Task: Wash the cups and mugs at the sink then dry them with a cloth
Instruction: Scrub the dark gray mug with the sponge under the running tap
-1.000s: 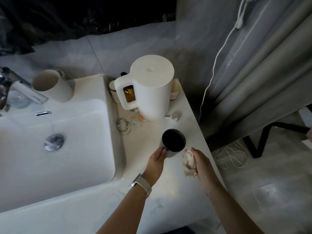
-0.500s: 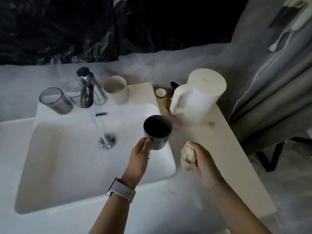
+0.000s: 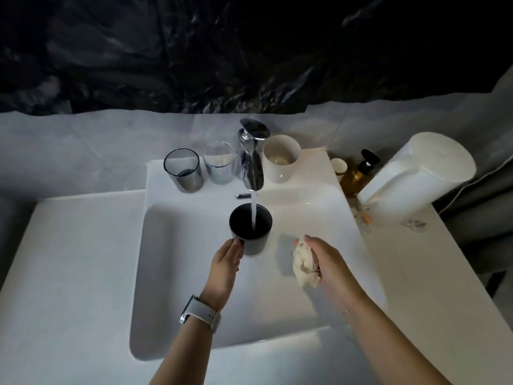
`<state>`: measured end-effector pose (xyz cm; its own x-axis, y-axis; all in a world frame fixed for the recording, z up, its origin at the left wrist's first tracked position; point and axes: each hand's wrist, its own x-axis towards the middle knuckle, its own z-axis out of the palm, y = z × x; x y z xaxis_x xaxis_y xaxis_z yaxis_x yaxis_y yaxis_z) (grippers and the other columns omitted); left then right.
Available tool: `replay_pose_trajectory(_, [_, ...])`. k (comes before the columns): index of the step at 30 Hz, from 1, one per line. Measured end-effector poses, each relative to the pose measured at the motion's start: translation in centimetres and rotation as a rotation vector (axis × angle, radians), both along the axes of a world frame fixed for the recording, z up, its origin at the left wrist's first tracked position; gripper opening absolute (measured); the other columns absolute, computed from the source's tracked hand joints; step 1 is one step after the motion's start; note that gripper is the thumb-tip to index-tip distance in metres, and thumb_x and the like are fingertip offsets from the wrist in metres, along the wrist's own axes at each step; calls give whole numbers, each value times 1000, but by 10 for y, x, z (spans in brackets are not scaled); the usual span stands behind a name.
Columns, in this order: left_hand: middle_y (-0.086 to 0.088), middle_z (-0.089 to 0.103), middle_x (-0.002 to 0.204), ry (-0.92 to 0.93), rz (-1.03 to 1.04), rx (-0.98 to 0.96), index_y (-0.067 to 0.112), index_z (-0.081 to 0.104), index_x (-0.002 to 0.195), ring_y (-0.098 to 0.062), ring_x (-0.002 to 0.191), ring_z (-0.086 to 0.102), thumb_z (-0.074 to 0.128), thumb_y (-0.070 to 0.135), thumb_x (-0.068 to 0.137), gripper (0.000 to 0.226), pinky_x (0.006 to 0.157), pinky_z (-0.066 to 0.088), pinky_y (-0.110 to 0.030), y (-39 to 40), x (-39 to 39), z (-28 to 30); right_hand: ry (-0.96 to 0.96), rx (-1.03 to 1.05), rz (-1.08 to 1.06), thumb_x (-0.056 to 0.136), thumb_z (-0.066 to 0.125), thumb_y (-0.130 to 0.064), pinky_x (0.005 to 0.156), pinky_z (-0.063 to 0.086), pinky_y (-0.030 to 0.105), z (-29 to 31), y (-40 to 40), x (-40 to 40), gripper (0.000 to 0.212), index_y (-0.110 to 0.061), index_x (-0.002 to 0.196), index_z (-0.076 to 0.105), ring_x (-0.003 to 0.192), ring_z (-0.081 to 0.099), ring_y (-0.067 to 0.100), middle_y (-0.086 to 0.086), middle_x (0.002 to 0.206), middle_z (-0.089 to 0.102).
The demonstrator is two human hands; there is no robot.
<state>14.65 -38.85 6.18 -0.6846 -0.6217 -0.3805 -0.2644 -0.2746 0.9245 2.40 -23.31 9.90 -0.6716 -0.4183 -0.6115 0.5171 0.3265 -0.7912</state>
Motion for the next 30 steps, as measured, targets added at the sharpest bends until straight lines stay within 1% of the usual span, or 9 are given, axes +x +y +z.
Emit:
replay_pose_trajectory(5, [9, 30, 62, 3, -38, 18, 17, 34, 71, -7, 57, 26, 45, 32, 84, 24, 57, 22, -26, -9, -8, -6, -41, -75, -37, 64, 52, -28, 64, 39, 29, 0, -25, -27, 36, 1, 85, 53, 81, 47, 24, 14, 90, 46])
replay_pose_trajectory(8, [4, 31, 66, 21, -39, -22, 12, 37, 73, -7, 58, 28, 48, 21, 100, 31, 56, 25, -22, -8, -11, -12, 120, -61, 195, 78, 55, -19, 79, 41, 28, 10, -34, -45, 27, -19, 103, 65, 91, 53, 21, 9, 101, 56])
replay_pose_trajectory(10, [3, 31, 67, 15, -43, -72, 10, 38, 73, -6, 59, 29, 45, 16, 103, 31, 55, 26, -18, -7, -12, -13, 303, -65, 322, 89, 64, -18, 79, 47, 22, 18, -42, -53, 25, -26, 113, 61, 95, 59, 13, -1, 108, 61])
replay_pose_trajectory(13, [10, 33, 63, 3, -47, -102, 13, 38, 70, -5, 58, 29, 46, 17, 102, 34, 54, 26, -17, -7, -15, -14, 597, -125, 496, 81, 75, -16, 74, 51, 28, 22, -63, -59, 24, -19, 101, 64, 82, 62, 17, -7, 100, 65])
replay_pose_trajectory(18, [17, 36, 61, 35, -40, -157, 15, 39, 70, -2, 61, 32, 45, 16, 103, 33, 57, 30, -15, -2, -18, -3, 1279, 338, 1249, 84, 57, -11, 69, 41, 33, 4, -105, -59, 14, -15, 97, 61, 87, 59, 29, 5, 98, 59])
replay_pose_trajectory(21, [17, 40, 59, 41, -56, -231, 15, 40, 68, -1, 60, 34, 45, 15, 103, 35, 58, 30, -15, 1, -23, 5, 1220, 479, 1162, 86, 51, -8, 65, 33, 27, 0, -120, -47, 5, -10, 88, 55, 89, 59, 33, 12, 95, 60])
replay_pose_trajectory(26, [18, 41, 59, 12, -49, -288, 21, 42, 67, -2, 61, 34, 46, 14, 102, 36, 58, 28, -17, -3, -16, -3, 615, 366, 997, 83, 53, -5, 70, 37, 22, -5, -123, -46, 12, -17, 84, 52, 85, 52, 20, 2, 89, 54])
replay_pose_trajectory(28, [19, 42, 59, 1, -81, -312, 20, 41, 67, -2, 61, 35, 46, 13, 102, 36, 58, 28, -16, -3, -13, -2, 609, 337, 1053, 79, 52, 1, 71, 38, 25, -8, -121, -49, 21, -19, 73, 50, 86, 51, 21, 2, 85, 54])
replay_pose_trajectory(30, [18, 40, 58, -12, -95, -328, 18, 40, 67, -2, 60, 33, 46, 13, 102, 36, 58, 28, -16, -4, -14, 0, 793, 315, 1235, 77, 50, 4, 68, 31, 26, -8, -118, -53, 29, -16, 58, 41, 79, 47, 23, 2, 70, 45])
